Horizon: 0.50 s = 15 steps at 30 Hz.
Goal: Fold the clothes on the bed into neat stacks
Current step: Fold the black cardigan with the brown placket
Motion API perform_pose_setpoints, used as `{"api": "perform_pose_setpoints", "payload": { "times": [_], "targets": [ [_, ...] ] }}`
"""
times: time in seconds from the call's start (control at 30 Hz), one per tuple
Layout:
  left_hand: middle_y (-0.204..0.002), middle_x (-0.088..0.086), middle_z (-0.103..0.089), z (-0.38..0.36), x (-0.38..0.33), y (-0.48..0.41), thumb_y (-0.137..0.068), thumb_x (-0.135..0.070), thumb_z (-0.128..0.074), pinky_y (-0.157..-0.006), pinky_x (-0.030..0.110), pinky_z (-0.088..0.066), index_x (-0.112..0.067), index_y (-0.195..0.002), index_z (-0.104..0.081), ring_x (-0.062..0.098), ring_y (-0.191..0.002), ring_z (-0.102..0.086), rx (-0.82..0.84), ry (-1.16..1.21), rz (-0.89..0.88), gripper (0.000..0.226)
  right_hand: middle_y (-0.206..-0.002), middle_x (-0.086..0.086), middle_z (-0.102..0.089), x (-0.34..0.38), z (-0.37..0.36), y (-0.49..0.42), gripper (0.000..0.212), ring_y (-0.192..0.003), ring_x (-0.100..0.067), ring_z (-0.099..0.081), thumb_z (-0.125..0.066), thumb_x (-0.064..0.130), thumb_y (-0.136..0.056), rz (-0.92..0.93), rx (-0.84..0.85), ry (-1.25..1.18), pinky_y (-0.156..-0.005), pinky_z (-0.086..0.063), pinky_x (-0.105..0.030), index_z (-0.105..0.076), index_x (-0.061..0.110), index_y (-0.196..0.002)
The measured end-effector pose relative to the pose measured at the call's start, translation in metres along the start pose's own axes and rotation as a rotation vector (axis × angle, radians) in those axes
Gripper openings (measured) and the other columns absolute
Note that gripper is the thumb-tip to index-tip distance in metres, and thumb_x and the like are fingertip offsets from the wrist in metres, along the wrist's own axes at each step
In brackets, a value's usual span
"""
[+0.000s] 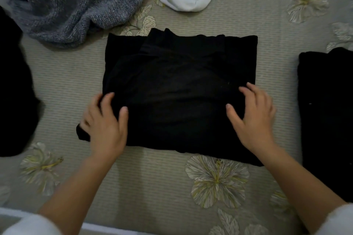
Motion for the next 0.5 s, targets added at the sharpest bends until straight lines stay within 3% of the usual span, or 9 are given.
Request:
{"api": "perform_pose_setpoints", "payload": {
  "times": [0.07,0.13,0.23,0.3,0.37,0.43,0.5],
  "targets": [
    [-0.15,0.015,-0.031,-0.01,-0.028,0.032,-0.093,-0.043,-0.039,-0.107,0.052,-0.022,-0.014,-0.137,-0.045,0.032,-0.138,-0.027,0.092,0.016,-0.157,0.053,-0.138,-0.006,-0.042,0.008,0.005,0.029,0.058,-0.128,-0.024,-0.034,-0.05,0.051,-0.083,0.122,0.079,-0.037,-0.104,-0.026,-0.046,-0.052,0.013,-0.127],
    [-0.156,0.012,-0.023,-0.028,-0.052,0.068,-0.094,-0.045,-0.035,-0.112,0.051,-0.019,-0.02,-0.142,-0.039,0.028,-0.145,-0.017,0.238,-0.01,-0.334,0.055,-0.139,-0.004,-0.042,0.018,0.0,0.064,0.06,-0.13,-0.022,-0.036,-0.052,0.051,-0.079,0.33,0.268,0.0,-0.106,-0.025,-0.044,-0.051,0.015,-0.127],
    [-0.16,0.001,0.012,-0.053,-0.054,0.095,-0.095,-0.057,-0.016,-0.117,0.046,0.004,-0.036,-0.151,-0.008,0.02,-0.146,0.018,0.39,-0.037,-0.309,0.06,-0.139,-0.008,-0.052,0.012,-0.007,0.095,0.063,-0.129,-0.028,-0.049,-0.065,0.031,-0.07,0.556,0.441,0.259,-0.108,-0.032,-0.047,-0.056,0.013,-0.13],
    [-0.157,-0.002,0.024,-0.059,-0.042,0.095,-0.094,-0.061,-0.009,-0.115,0.044,0.013,-0.042,-0.148,0.005,0.02,-0.141,0.03,0.411,-0.073,-0.224,0.059,-0.131,-0.011,-0.06,0.003,0.0,0.09,0.073,-0.12,-0.029,-0.058,-0.082,0.009,-0.055,0.56,0.415,0.321,-0.099,-0.045,-0.044,-0.063,0.009,-0.125],
    [-0.155,-0.002,0.027,-0.06,-0.035,0.091,-0.094,-0.062,-0.008,-0.114,0.043,0.017,-0.045,-0.146,0.009,0.021,-0.139,0.035,0.43,-0.117,-0.214,0.057,-0.122,-0.012,-0.066,0.0,0.01,0.081,0.075,-0.111,-0.028,-0.064,-0.084,-0.008,-0.047,0.552,0.361,0.299,-0.087,-0.054,-0.041,-0.067,0.006,-0.118],
    [-0.157,0.001,0.025,-0.06,-0.035,0.087,-0.092,-0.059,-0.01,-0.114,0.044,0.017,-0.046,-0.145,0.01,0.022,-0.138,0.036,0.456,-0.136,-0.217,0.058,-0.118,-0.01,-0.068,0.003,0.014,0.075,0.066,-0.11,-0.025,-0.065,-0.079,-0.013,-0.053,0.554,0.373,0.265,-0.086,-0.055,-0.037,-0.069,0.006,-0.115],
    [-0.158,0.003,0.023,-0.056,-0.04,0.087,-0.092,-0.059,-0.017,-0.113,0.045,0.017,-0.043,-0.147,0.009,0.02,-0.138,0.036,0.471,-0.124,-0.212,0.063,-0.124,0.001,-0.064,-0.002,0.017,0.071,0.054,-0.117,-0.013,-0.06,-0.065,-0.01,-0.07,0.375,0.459,0.077,-0.096,-0.047,-0.023,-0.067,0.012,-0.119]
  ]
}}
Point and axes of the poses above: each hand's wrist, its own y-axis away from the middle knuckle, its own z-axis out of the back of the hand, x = y × z, the point moved 5 cm from there along -y, towards the middle knuckle
